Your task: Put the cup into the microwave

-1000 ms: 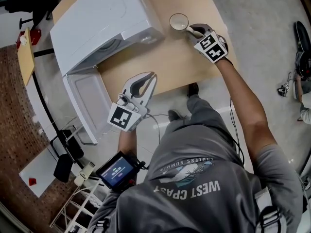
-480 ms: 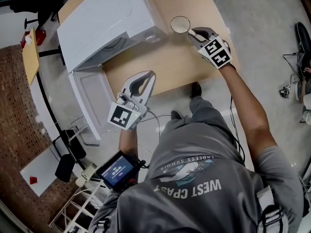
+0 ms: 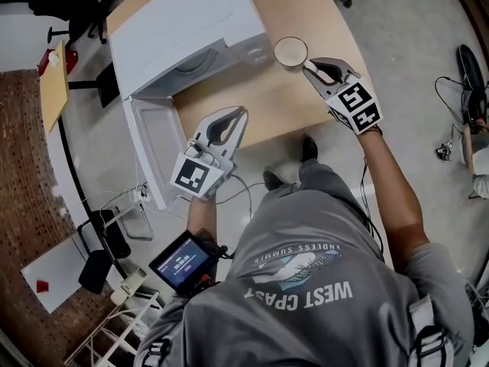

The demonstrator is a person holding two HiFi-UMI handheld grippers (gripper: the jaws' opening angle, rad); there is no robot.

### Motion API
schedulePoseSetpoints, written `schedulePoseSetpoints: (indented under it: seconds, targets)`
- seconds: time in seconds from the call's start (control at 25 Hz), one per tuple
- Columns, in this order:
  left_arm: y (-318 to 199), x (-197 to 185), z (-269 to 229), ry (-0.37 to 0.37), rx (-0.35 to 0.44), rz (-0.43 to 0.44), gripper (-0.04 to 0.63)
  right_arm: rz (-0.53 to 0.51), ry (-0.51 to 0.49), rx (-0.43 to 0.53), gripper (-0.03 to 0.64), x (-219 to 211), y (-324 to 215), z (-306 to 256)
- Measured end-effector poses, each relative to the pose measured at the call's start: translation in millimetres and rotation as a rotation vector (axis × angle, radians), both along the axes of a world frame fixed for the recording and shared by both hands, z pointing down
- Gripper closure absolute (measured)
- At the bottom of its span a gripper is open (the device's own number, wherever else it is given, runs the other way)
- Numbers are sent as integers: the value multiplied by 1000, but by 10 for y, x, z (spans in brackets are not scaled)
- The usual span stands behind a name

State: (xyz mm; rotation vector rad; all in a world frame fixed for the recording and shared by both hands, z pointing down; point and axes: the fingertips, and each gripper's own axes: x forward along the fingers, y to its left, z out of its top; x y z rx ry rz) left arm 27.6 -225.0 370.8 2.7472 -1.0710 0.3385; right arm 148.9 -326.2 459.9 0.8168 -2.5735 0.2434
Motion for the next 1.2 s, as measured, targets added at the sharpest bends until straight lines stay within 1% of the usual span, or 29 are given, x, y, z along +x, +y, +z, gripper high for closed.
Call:
schedulePoseSetpoints:
  seconds: [0.16, 0.48, 0.84, 1.08, 1.2]
  targets:
    - [186, -115, -181, 19, 30, 13, 572, -2, -49, 24, 545, -178, 338, -472]
    - [524, -344, -513, 31, 96, 25, 572, -61, -126, 78, 545, -627, 988, -1265]
    - [911, -767, -889, 53, 174, 13, 572, -146, -151, 119, 545, -1205, 1628, -1811]
    - [1089, -1013, -1016, 72, 199, 4, 572, -203, -142, 136, 545, -1552, 1893, -1990]
    - [1202, -1215, -1087, 82, 211, 2, 572, -221, -135, 143, 545, -1788, 2027, -2071]
